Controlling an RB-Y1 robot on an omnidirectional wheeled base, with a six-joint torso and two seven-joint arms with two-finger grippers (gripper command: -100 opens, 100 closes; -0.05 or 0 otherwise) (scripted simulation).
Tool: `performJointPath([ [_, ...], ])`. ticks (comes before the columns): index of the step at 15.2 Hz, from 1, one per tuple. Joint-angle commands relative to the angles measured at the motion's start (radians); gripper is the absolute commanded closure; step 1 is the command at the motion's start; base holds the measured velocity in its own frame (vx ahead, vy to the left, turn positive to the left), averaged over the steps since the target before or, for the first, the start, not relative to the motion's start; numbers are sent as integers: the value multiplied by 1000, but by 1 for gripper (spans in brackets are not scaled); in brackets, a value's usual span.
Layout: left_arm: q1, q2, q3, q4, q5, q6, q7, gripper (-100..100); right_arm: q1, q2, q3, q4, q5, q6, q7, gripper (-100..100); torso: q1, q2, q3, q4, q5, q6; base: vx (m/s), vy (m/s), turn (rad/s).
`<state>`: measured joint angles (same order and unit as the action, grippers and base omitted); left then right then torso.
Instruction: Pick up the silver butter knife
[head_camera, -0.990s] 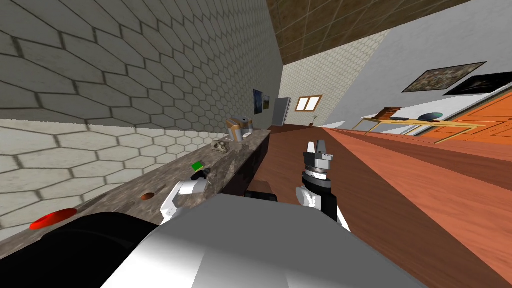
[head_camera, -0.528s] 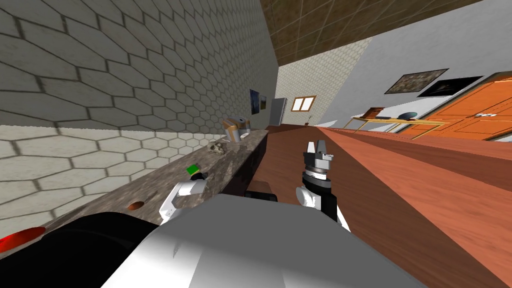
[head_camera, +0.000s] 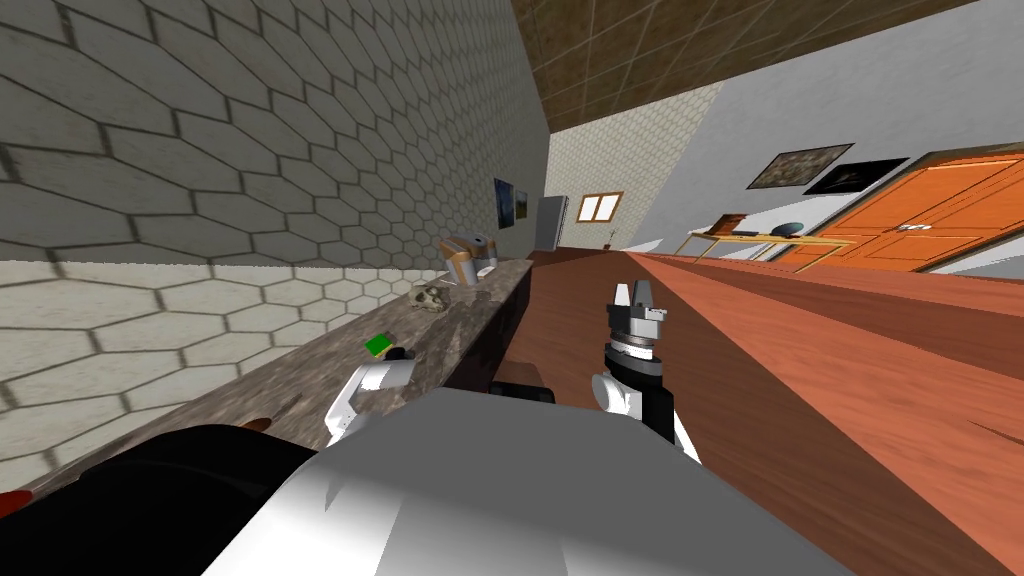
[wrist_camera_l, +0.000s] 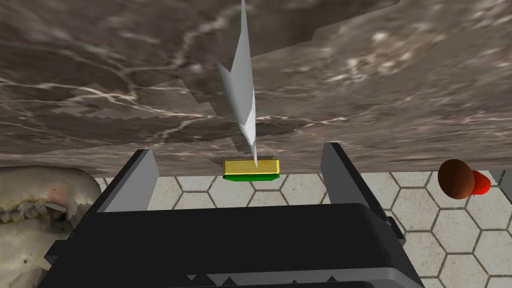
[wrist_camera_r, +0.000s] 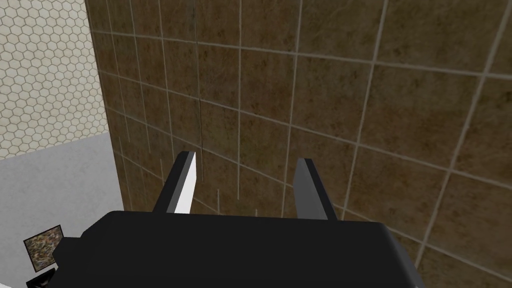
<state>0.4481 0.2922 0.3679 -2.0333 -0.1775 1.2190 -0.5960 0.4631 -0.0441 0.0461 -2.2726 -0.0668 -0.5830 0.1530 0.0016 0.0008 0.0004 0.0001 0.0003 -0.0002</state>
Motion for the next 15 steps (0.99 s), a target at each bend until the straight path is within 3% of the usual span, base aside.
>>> performJointPath([
  [1, -12, 3, 0, 30, -5, -16, 9, -100, 0, 0, 0, 0, 0, 0, 0, 0, 0, 0, 0, 0, 0, 0, -22, 27, -42],
  [3, -25, 8, 1, 61, -9, -30, 17, -100, 0, 0, 0, 0, 0, 0, 0, 0, 0, 0, 0, 0, 0, 0, -22, 22, -45],
  [4, -19, 7, 2, 45, -5, -21, 12, -100, 0, 0, 0, 0, 0, 0, 0, 0, 0, 0, 0, 0, 0, 0, -13, 14, -13],
  [5, -20, 7, 2, 48, -5, -24, 13, 100, 0, 0, 0, 0, 0, 0, 0, 0, 0, 0, 0, 0, 0, 0, -4, 6, -1],
  [9, -17, 9, 3, 50, -8, -20, 11, 100, 0, 0, 0, 0, 0, 0, 0, 0, 0, 0, 1, 2, 1, 0, -2, 1, -1],
  [12, 5, -2, -1, -12, 0, 4, -1, 100, 0, 0, 0, 0, 0, 0, 0, 0, -1, 0, 1, 1, 1, -1, 20, -20, 57],
  [14, 13, -5, -2, -32, 3, 14, -7, 100, 0, 0, 0, 0, 0, 0, 0, 0, -3, -1, 0, 1, 1, -1, 23, -30, 44],
  [15, 7, -3, 0, -17, 2, 6, -2, 100, 0, 0, 0, 0, 0, 0, 0, 0, -3, -1, 0, 1, 1, -1, 11, -15, 11],
])
